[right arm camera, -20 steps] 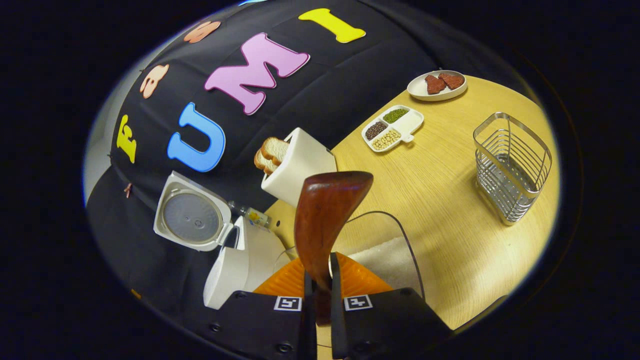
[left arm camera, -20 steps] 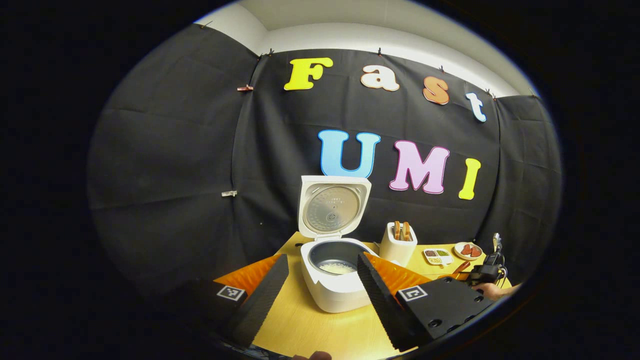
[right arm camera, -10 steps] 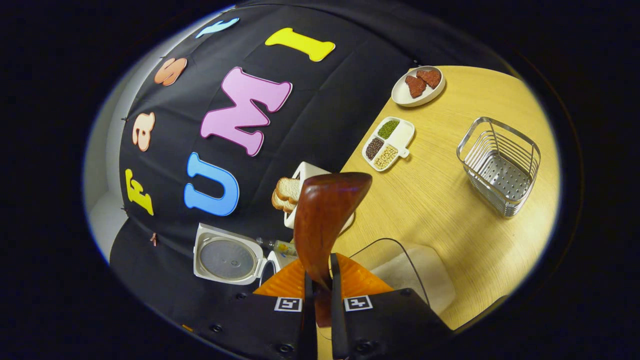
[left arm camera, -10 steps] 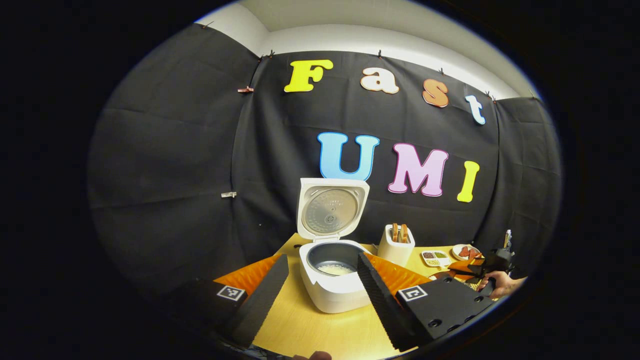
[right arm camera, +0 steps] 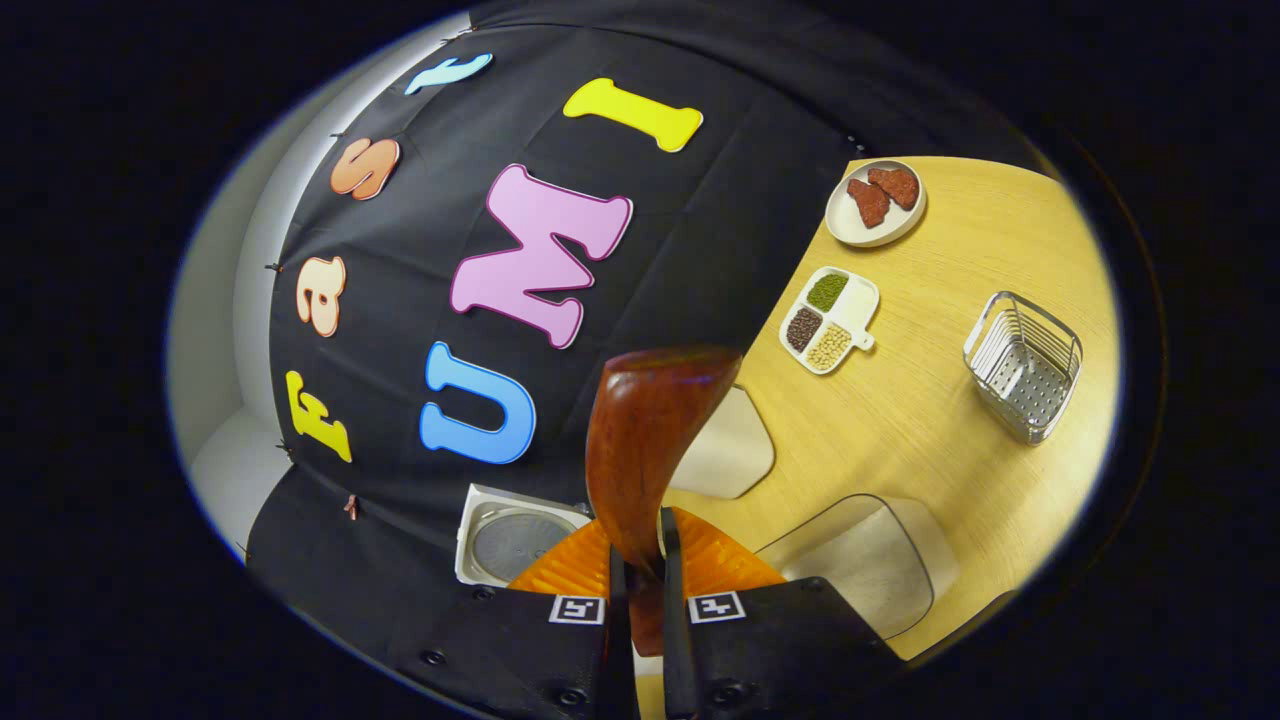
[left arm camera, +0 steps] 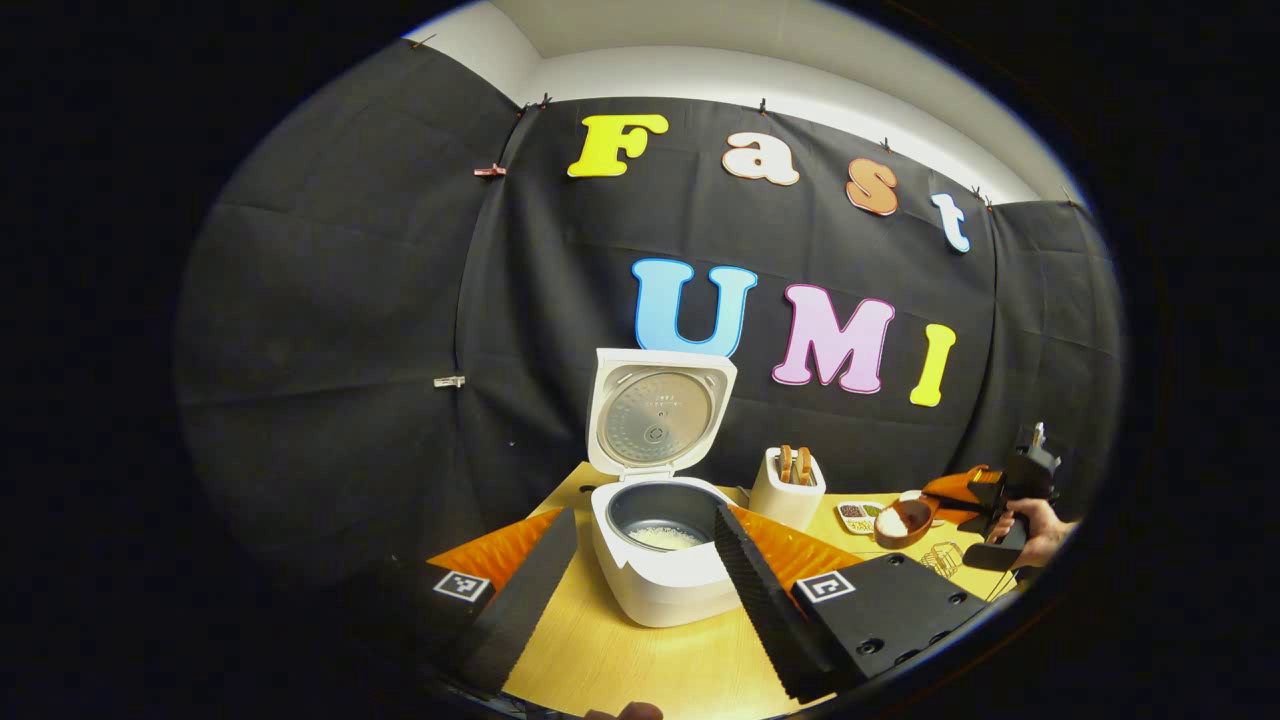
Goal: Close the left gripper, press the button to open the rice cooker; take a wooden spoon from the chopstick holder with the right hand, scoop a spoonful of rice and pour it into the rice cooker, then put the wooden spoon back into the chopstick holder.
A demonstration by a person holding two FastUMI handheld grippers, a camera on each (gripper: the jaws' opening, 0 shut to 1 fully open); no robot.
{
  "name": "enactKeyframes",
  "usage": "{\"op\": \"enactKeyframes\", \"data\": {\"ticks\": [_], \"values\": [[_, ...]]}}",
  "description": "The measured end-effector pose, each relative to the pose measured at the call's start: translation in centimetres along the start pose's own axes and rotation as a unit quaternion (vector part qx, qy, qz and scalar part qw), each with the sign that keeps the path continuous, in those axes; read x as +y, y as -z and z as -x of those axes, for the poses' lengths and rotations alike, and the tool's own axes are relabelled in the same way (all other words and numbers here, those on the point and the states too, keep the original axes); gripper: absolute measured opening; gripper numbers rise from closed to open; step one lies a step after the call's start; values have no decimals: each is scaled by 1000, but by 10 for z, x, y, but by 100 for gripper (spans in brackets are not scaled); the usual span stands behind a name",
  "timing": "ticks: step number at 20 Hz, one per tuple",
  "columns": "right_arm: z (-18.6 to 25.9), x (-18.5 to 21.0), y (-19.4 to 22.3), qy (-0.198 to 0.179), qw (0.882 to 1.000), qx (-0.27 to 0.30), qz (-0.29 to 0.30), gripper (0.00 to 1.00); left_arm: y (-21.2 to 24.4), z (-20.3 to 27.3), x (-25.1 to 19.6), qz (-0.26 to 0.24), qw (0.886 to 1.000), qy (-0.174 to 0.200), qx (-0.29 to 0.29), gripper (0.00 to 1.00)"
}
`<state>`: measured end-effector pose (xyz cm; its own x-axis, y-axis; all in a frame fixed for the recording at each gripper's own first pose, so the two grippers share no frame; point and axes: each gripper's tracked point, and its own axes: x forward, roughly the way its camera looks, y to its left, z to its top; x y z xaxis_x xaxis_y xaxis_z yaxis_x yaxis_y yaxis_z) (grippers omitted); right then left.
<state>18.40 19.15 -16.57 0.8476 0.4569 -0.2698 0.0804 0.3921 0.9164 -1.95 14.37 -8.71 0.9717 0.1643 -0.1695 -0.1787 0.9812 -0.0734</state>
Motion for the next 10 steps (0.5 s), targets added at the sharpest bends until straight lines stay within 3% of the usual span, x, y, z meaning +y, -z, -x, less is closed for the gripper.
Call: {"op": "enactKeyframes", "data": {"ticks": [5, 10], "values": [[-21, 77, 15, -36, 999, 10, 6, 16, 8, -9, 12, 5, 1000, 0, 9, 96], [-52, 150, 59, -75, 996, 36, 12, 16, 12, -9, 28, 4, 1000, -11, 15, 95]]}}
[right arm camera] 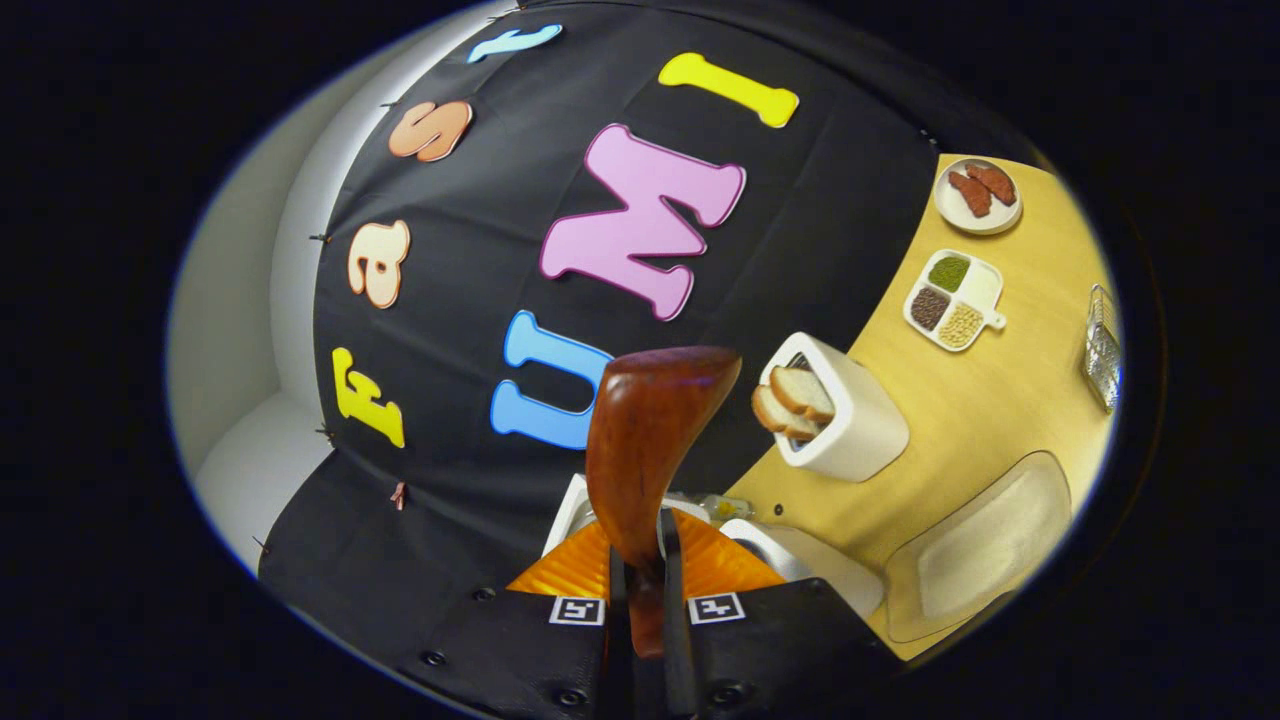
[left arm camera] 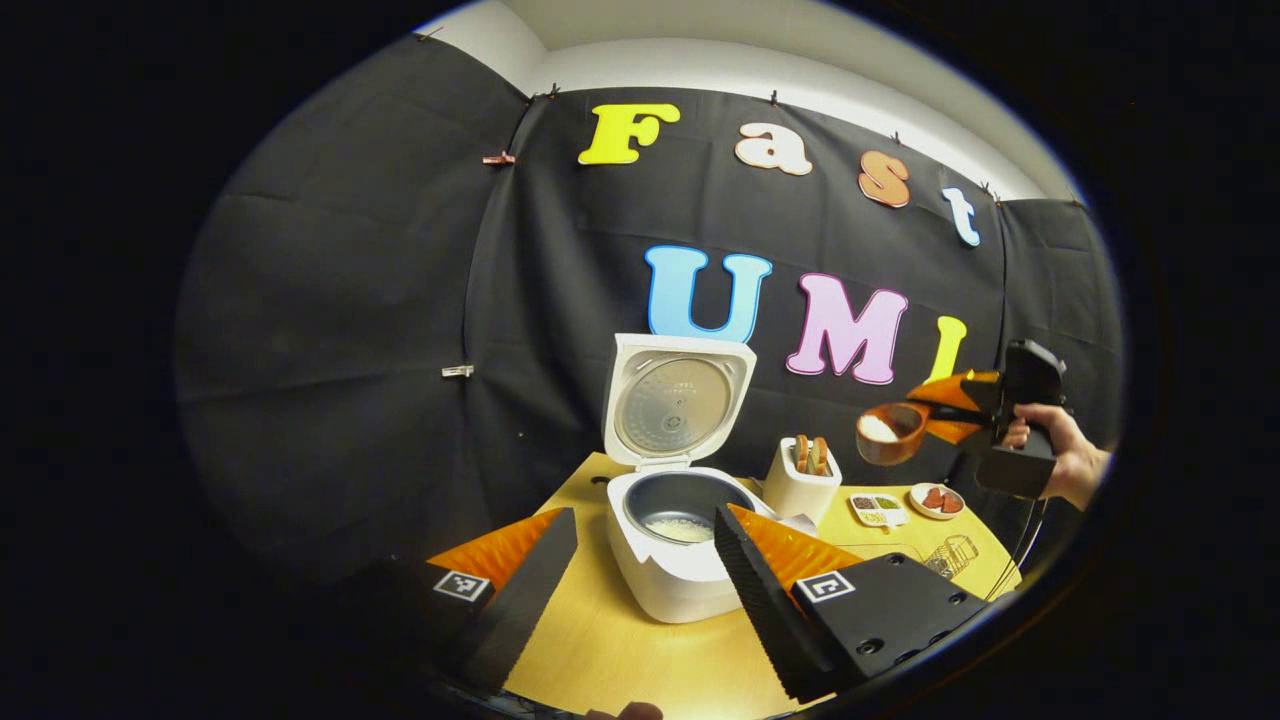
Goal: Close the left gripper, press the button to open the rice cooker; take a wooden spoon from the chopstick holder with the right hand, scoop a spoonful of rice and pour it into the rice cooker, then put the wooden spoon back into the chopstick holder.
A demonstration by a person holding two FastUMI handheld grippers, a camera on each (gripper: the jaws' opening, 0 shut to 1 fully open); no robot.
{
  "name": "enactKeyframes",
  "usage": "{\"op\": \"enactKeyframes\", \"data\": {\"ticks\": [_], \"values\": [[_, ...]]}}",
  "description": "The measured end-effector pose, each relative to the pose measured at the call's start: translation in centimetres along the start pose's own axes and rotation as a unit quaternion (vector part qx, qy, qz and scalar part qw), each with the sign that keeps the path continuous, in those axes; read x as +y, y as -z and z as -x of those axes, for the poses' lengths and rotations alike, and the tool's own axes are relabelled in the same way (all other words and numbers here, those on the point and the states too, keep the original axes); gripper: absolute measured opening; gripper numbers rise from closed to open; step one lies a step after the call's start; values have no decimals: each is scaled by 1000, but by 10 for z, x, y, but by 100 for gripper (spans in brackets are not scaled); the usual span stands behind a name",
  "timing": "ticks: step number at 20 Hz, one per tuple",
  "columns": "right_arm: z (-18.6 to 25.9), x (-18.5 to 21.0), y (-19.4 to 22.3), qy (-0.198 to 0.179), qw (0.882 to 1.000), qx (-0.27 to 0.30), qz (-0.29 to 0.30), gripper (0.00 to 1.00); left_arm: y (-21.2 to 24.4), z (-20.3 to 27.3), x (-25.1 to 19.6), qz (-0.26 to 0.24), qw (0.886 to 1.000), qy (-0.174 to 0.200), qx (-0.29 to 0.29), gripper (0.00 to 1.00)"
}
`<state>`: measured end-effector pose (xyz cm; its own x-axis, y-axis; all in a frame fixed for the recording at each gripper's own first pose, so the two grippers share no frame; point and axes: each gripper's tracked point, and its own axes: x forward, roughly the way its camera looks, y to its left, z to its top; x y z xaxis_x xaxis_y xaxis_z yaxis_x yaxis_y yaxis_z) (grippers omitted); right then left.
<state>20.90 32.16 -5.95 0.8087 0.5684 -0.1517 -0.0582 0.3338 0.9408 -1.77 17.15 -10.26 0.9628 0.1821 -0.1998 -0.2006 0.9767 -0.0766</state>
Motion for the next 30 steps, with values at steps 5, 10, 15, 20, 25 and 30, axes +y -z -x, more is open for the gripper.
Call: {"op": "enactKeyframes", "data": {"ticks": [5, 10, 15, 20, 25, 30], "values": [[-53, 39, 49, -17, 1000, 24, 2, 16, 5, 4, 8, 5, 1000, -3, 5, 96], [-106, 39, 92, -3, 999, 38, 35, 16, 13, 5, 15, 25, 1000, -6, 16, 96], [-134, 12, 130, 20, 990, 50, 132, 16, 24, 9, 26, 31, 999, -19, 22, 96], [-153, -30, 161, 50, 974, 76, 205, 16, 32, 12, 45, 29, 998, -45, 30, 95], [-164, -64, 167, 77, 942, 91, 312, 15, 34, 10, 45, 17, 998, -50, 33, 95], [-171, -61, 164, 64, 909, 98, 399, 16, 35, 3, 42, 9, 998, -53, 41, 96]]}}
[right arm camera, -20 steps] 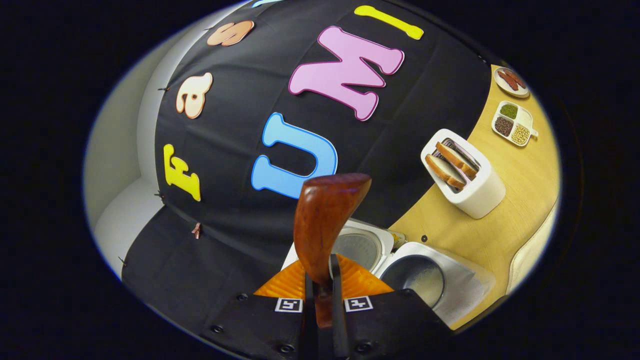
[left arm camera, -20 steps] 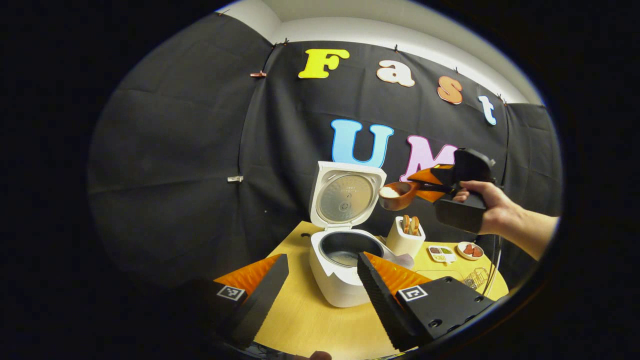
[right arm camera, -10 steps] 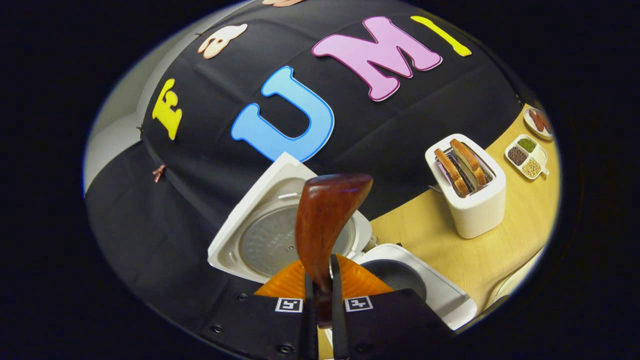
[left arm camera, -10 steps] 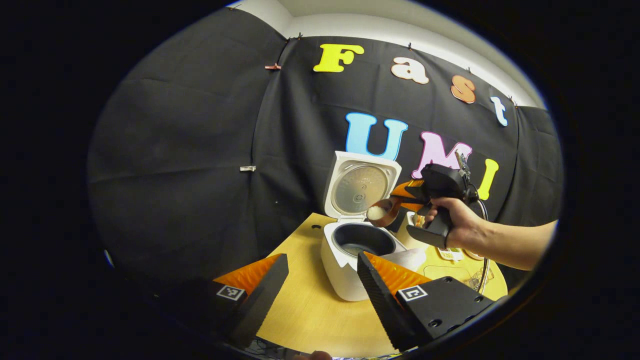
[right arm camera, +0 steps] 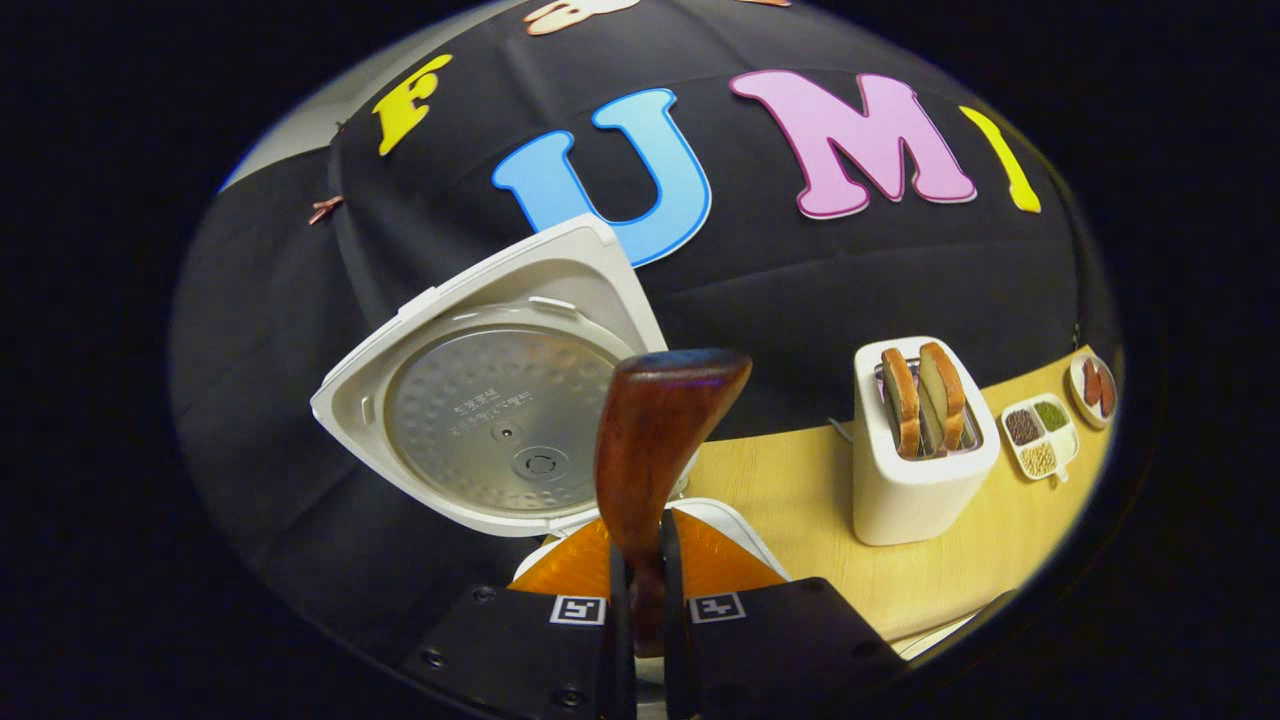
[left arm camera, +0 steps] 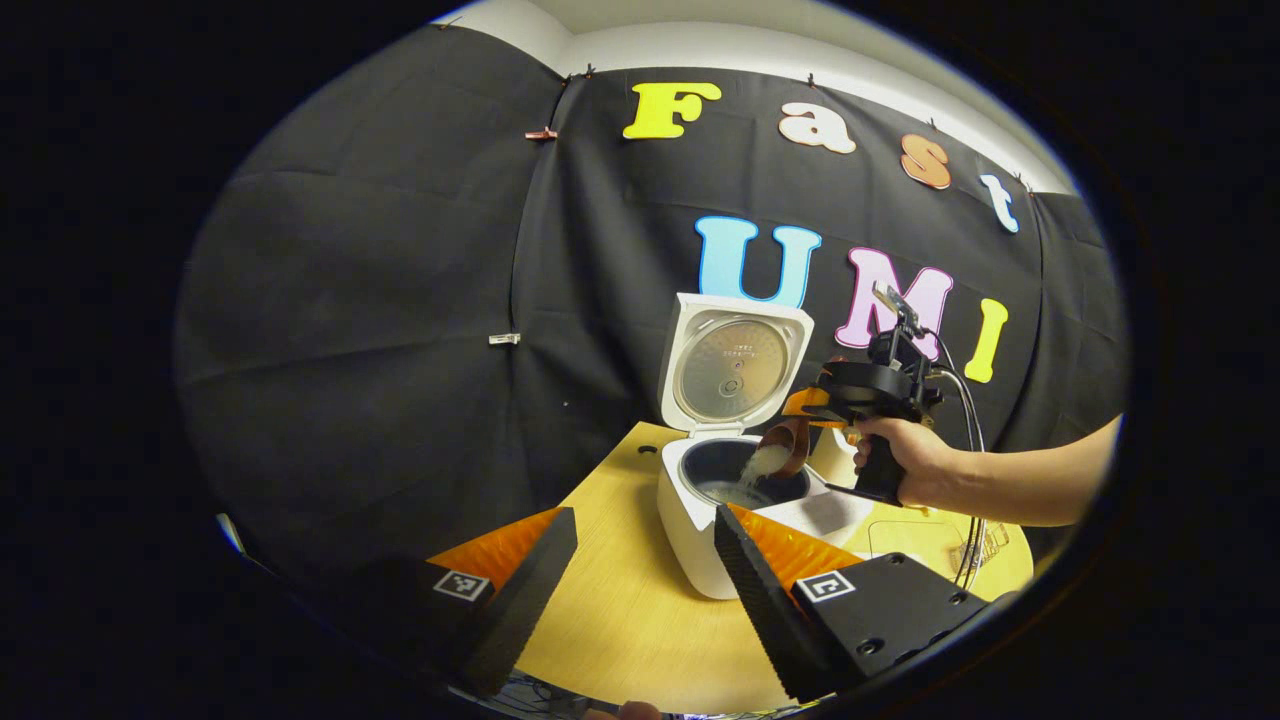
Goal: Close the left gripper, press the button to open the rice cooker; take a wooden spoon from the chopstick holder with the right hand, scoop a spoonful of rice and pour it into the rice cooker, then put the wooden spoon back into the chopstick holder.
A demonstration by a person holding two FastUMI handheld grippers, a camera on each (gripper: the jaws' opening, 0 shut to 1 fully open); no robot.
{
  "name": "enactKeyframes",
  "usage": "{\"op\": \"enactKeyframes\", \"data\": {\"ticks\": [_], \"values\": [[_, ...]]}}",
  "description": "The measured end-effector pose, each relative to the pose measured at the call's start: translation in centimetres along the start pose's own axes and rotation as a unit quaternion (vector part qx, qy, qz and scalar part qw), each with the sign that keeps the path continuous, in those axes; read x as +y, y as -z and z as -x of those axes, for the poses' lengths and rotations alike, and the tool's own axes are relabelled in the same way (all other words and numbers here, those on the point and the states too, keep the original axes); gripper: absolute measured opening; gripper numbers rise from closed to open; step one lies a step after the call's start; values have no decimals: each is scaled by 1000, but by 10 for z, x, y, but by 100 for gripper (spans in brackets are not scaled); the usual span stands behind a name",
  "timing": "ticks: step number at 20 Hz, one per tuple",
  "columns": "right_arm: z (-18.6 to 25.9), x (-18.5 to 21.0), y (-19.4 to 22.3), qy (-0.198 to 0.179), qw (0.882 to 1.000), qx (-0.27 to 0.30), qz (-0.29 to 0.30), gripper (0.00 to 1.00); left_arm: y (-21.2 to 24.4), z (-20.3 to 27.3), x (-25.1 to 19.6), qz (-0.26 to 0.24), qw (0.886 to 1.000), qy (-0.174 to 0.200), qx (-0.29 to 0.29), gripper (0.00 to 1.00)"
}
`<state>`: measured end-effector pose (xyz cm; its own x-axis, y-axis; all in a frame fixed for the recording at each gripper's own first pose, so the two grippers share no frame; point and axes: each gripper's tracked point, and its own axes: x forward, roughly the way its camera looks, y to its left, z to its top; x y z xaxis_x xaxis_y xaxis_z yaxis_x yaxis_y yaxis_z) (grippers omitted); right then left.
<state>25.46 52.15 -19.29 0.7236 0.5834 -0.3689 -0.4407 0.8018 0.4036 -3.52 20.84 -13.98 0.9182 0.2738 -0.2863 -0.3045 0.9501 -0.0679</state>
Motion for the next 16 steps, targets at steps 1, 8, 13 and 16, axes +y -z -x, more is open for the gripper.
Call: {"op": "enactKeyframes", "data": {"ticks": [1, 8, 13, 16], "values": [[0, 1, -3, -4, 1000, -3, 20, 16, 0, 0, -2, 0, 1000, 0, 1, 96], [6, 39, -22, -40, 985, -35, 163, 15, -2, -3, -1, 0, 1000, -4, 3, 96], [16, 70, -21, -66, 960, -47, 268, 16, -7, -2, 3, -2, 1000, -5, 2, 96], [18, 82, -19, -75, 946, -50, 312, 15, -7, -1, 2, 0, 1000, -4, 1, 95]]}}
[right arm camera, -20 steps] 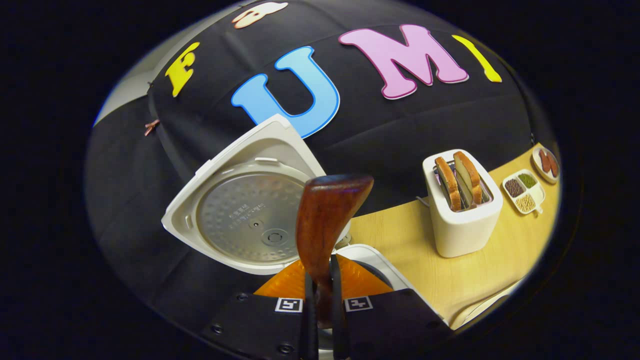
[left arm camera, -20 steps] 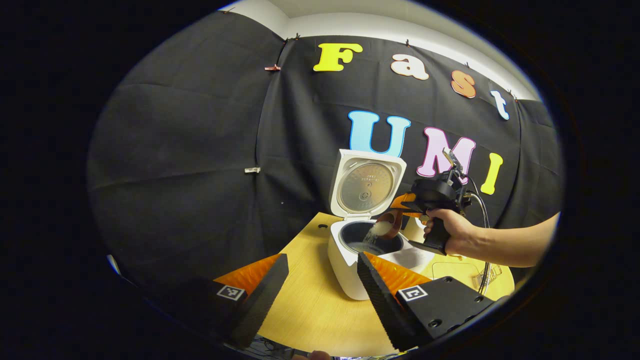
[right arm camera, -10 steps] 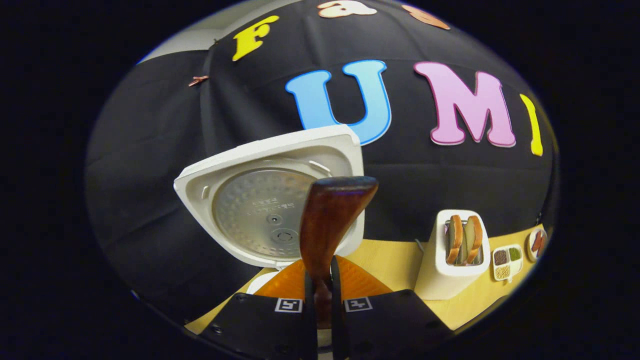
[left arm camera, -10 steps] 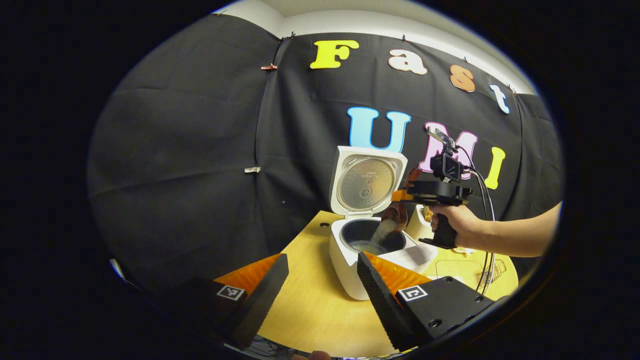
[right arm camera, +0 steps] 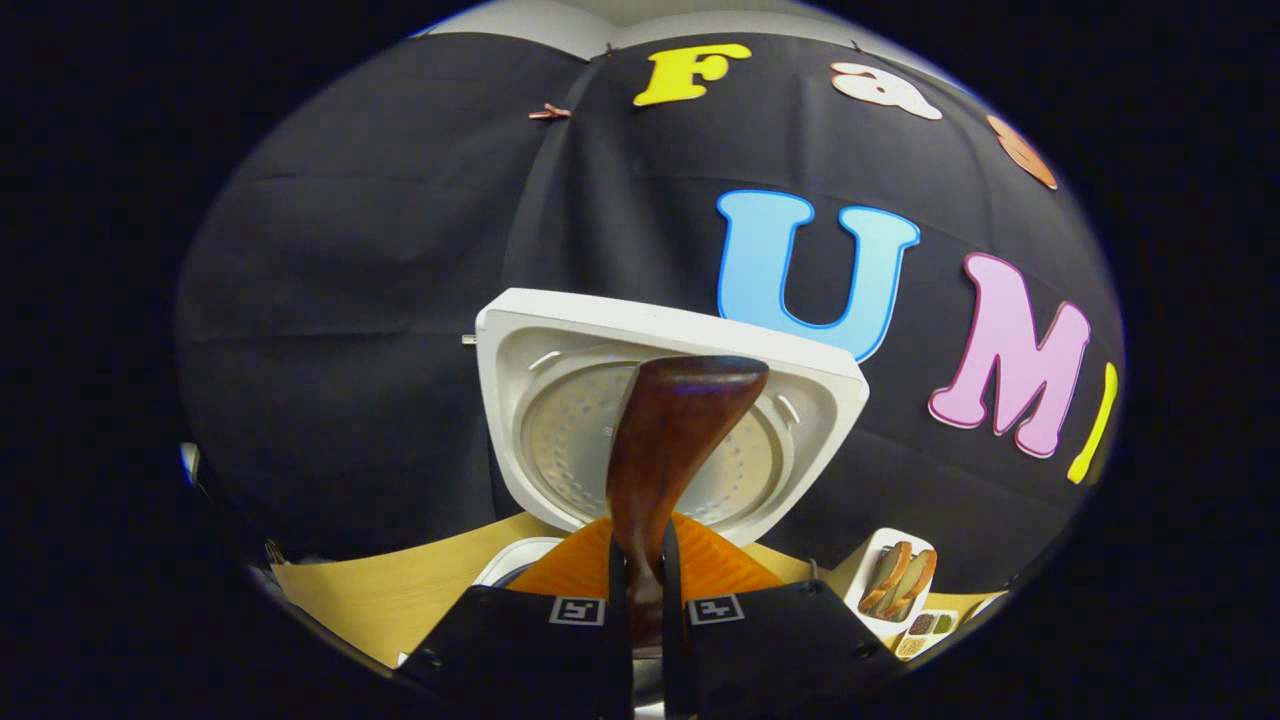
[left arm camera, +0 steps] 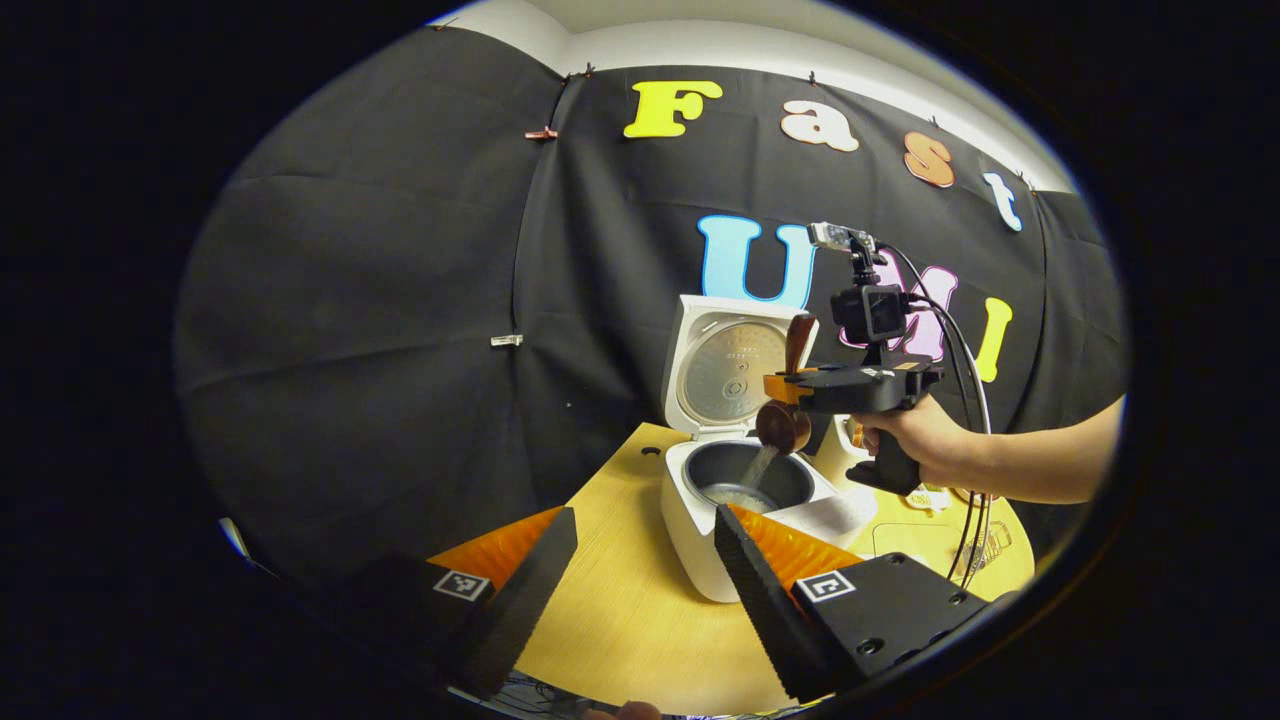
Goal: Close the left gripper, press the button to open the rice cooker; take a wooden spoon from the chopstick holder with the right hand, scoop a spoonful of rice and pour it into the rice cooker, then put the wooden spoon back into the chopstick holder.
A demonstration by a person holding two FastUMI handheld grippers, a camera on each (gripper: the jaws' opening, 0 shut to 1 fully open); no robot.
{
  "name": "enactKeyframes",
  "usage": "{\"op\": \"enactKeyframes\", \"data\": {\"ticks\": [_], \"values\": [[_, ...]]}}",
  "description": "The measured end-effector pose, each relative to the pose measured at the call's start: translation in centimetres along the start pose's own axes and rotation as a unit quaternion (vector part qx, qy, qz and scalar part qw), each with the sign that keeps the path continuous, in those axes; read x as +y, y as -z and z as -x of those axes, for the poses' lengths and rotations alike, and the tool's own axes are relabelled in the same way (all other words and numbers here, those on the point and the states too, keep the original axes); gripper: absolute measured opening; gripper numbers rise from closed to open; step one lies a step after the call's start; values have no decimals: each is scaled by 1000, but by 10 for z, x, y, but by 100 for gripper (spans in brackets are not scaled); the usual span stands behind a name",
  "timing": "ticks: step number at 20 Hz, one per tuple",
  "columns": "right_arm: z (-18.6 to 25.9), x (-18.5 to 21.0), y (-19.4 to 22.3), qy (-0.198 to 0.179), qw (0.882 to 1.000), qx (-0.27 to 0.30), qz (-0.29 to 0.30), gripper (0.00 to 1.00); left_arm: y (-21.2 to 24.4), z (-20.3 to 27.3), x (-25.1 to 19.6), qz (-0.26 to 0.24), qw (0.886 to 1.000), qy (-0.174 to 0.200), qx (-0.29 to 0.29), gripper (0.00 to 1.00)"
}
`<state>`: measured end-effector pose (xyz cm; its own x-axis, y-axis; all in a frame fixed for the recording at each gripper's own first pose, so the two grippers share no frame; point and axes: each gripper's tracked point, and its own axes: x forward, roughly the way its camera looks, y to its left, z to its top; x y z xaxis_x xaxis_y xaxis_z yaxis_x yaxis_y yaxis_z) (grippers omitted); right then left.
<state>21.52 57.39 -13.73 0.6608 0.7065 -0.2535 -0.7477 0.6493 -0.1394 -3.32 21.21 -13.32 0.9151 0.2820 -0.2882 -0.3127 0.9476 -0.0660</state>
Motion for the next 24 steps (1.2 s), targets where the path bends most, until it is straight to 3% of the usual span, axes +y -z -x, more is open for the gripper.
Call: {"op": "enactKeyframes", "data": {"ticks": [4, 8, 14, 18, 21, 24], "values": [[3, 14, -5, -11, 997, -8, 82, 16, -2, 3, 2, -2, 1000, -1, -2, 96], [8, 26, -4, -20, 985, -16, 169, 15, 0, 7, 3, 2, 1000, -1, -1, 96], [11, 41, -5, -13, 971, -25, 239, 15, 1, 12, 3, -1, 1000, 0, -2, 96], [8, 34, -3, -12, 982, -9, 188, 15, 3, 15, 3, 1, 1000, -2, 0, 96], [7, 20, 0, -1, 996, 9, 88, 16, 4, 18, 3, -5, 1000, -4, -2, 96], [10, 3, 5, 10, 999, 30, -9, 16, 4, 22, -1, -5, 1000, -3, -3, 96]]}}
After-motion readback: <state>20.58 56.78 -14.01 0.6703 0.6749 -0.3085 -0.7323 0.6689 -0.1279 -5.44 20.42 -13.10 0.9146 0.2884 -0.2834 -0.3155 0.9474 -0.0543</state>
